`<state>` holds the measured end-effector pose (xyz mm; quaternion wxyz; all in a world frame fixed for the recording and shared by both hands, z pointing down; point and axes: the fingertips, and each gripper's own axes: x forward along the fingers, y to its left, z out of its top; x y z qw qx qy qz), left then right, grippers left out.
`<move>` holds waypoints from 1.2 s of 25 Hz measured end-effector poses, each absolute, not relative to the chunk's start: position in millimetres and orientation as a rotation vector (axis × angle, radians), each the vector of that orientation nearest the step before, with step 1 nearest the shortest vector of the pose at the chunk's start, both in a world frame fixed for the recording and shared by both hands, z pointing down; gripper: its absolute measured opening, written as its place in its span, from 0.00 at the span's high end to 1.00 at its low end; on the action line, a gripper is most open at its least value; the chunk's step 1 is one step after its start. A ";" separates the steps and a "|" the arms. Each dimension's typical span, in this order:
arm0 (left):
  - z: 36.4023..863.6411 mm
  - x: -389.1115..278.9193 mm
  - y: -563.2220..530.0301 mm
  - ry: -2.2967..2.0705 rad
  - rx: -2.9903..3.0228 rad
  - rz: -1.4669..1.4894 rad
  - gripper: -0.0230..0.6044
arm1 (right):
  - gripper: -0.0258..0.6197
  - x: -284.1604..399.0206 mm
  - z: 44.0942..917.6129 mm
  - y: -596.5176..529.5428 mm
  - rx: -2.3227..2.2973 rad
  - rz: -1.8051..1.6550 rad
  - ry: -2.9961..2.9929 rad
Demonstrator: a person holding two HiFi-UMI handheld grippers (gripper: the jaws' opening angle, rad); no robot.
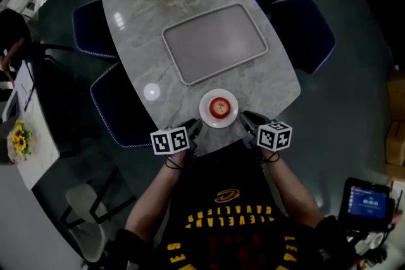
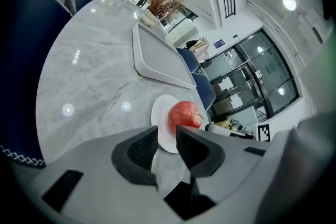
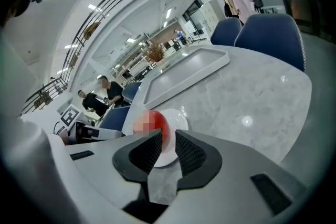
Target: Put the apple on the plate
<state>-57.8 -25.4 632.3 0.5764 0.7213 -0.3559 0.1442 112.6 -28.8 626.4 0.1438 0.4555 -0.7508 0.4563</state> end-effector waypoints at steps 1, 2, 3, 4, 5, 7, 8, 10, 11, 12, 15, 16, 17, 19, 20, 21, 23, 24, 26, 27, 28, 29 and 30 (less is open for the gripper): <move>637.3 -56.4 -27.0 -0.834 1.675 0.345 0.81 | 0.83 113.2 633.0 -30.6 1.301 1.337 -2.147; 642.0 -55.3 -29.3 -0.837 1.662 0.350 0.81 | 0.83 113.0 638.4 -33.5 1.288 1.356 -2.136; 646.5 -54.6 -31.8 -0.842 1.645 0.350 0.81 | 0.83 112.1 642.7 -37.0 1.274 1.371 -2.128; 650.7 -54.0 -33.9 -0.845 1.625 0.344 0.81 | 0.83 111.1 647.0 -40.2 1.259 1.386 -2.119; 654.8 -53.7 -35.6 -0.847 1.601 0.333 0.81 | 0.83 110.4 651.4 -42.9 1.245 1.402 -2.108; 662.2 -53.7 -38.8 -0.855 1.559 0.313 0.81 | 0.84 110.5 659.8 -48.5 1.216 1.440 -2.085; 665.6 -53.0 -41.0 -0.859 1.543 0.310 0.81 | 0.84 111.9 663.7 -52.3 1.202 1.462 -2.074; 671.6 -47.6 -46.9 -0.863 1.522 0.311 0.81 | 0.83 118.3 671.7 -61.1 1.172 1.511 -2.053; 673.9 -43.5 -49.9 -0.860 1.514 0.309 0.81 | 0.83 121.6 675.7 -64.7 1.151 1.538 -2.044; 675.5 -40.1 -52.2 -0.855 1.509 0.307 0.81 | 0.83 123.4 679.0 -67.2 1.127 1.564 -2.037; 675.5 -40.3 -48.8 -0.831 1.503 0.305 0.81 | 0.83 116.7 682.1 -63.8 1.066 1.628 -2.020; 675.3 -42.1 -45.5 -0.823 1.500 0.307 0.81 | 0.84 112.7 681.9 -61.1 1.048 1.639 -2.015; 676.0 -42.6 -42.9 -0.814 1.496 0.313 0.81 | 0.84 109.6 682.3 -59.3 1.027 1.646 -2.012; 679.8 -39.3 -40.2 -0.799 1.485 0.326 0.81 | 0.84 107.0 684.8 -57.9 0.982 1.655 -2.011; 681.8 -37.0 -39.3 -0.792 1.481 0.330 0.81 | 0.84 106.5 685.8 -57.8 0.965 1.658 -2.014; 683.2 -35.3 -38.5 -0.788 1.477 0.334 0.81 | 0.84 105.9 686.1 -57.8 0.953 1.663 -2.018; 683.7 -34.2 -36.3 -0.781 1.472 0.339 0.81 | 0.84 104.2 685.1 -57.5 0.941 1.672 -2.027; 683.3 -34.8 -35.4 -0.778 1.472 0.341 0.81 | 0.84 103.8 684.8 -57.1 0.940 1.678 -2.029; 683.2 -36.2 -34.4 -0.773 1.470 0.343 0.81 | 0.90 104.2 685.7 -56.1 0.945 1.697 -2.030; 683.9 -36.9 -34.3 -0.773 1.467 0.341 0.83 | 0.90 104.6 686.7 -55.4 0.945 1.715 -2.028; 685.0 -37.8 -34.3 -0.775 1.459 0.337 0.86 | 0.90 104.9 687.7 -55.0 0.944 1.735 -2.026; 686.0 -38.7 -34.3 -0.777 1.449 0.330 0.90 | 0.90 105.0 688.3 -55.1 0.942 1.753 -2.025; 686.8 -39.2 -34.2 -0.777 1.439 0.320 0.91 | 0.90 105.0 688.4 -55.7 0.940 1.767 -2.026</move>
